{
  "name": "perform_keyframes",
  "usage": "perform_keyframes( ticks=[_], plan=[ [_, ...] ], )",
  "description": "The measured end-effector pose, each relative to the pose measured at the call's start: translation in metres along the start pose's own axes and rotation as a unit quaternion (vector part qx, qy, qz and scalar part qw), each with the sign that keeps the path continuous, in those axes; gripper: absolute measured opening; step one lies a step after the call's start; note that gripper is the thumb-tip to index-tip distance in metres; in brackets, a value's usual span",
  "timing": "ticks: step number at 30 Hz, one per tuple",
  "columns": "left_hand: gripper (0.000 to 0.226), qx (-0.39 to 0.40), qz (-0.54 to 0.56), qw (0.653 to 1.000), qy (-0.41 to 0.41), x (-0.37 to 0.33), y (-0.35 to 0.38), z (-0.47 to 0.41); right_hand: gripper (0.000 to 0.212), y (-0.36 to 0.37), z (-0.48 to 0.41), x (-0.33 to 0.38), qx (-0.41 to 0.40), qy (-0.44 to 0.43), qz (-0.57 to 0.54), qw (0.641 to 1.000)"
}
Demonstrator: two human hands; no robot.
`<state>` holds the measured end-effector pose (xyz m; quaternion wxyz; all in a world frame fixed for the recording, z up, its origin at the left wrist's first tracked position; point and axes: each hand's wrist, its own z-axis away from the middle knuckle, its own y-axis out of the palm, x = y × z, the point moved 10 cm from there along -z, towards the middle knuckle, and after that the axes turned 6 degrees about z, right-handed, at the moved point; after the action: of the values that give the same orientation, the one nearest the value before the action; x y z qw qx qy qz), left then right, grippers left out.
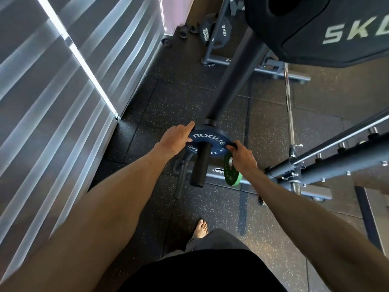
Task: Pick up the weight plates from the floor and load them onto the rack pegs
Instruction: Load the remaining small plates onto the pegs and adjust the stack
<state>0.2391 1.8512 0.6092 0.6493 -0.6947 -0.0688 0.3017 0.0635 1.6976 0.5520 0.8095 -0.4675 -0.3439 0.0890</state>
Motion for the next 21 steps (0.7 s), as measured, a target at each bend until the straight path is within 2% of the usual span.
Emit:
perform_keyframes(
  ticks=[6,11,13,15,18,21],
  plan=[
    [0.059,-0.015,-0.036,0.999,-0.016,0.003,-0.004,-0.031,0.03,-0.009,-0.035,0.005,0.009,-0.008,0.031,0.999],
    [0.057,-0.021,0.009,0.998,-0.06,0.007,-0.004,-0.035,0.032,-0.011,-0.036,0.008,0.02,-0.002,-0.013,1.0],
    [0.064,-0.026,0.063,0.992,-0.102,0.016,-0.001,-0.026,0.038,-0.009,-0.025,0.004,0.024,0.011,-0.045,0.999],
    [0.066,-0.02,0.131,0.975,-0.181,0.032,0.01,-0.008,0.049,0.002,-0.011,-0.006,0.056,0.044,-0.043,0.997],
    [0.045,0.051,0.2,0.936,-0.286,0.047,0.047,0.033,0.052,0.026,0.018,-0.02,0.122,0.084,-0.002,0.989],
    [0.03,0.152,0.236,0.904,-0.321,0.04,0.094,0.083,0.044,0.053,0.053,-0.028,0.178,0.087,0.053,0.979]
  ],
)
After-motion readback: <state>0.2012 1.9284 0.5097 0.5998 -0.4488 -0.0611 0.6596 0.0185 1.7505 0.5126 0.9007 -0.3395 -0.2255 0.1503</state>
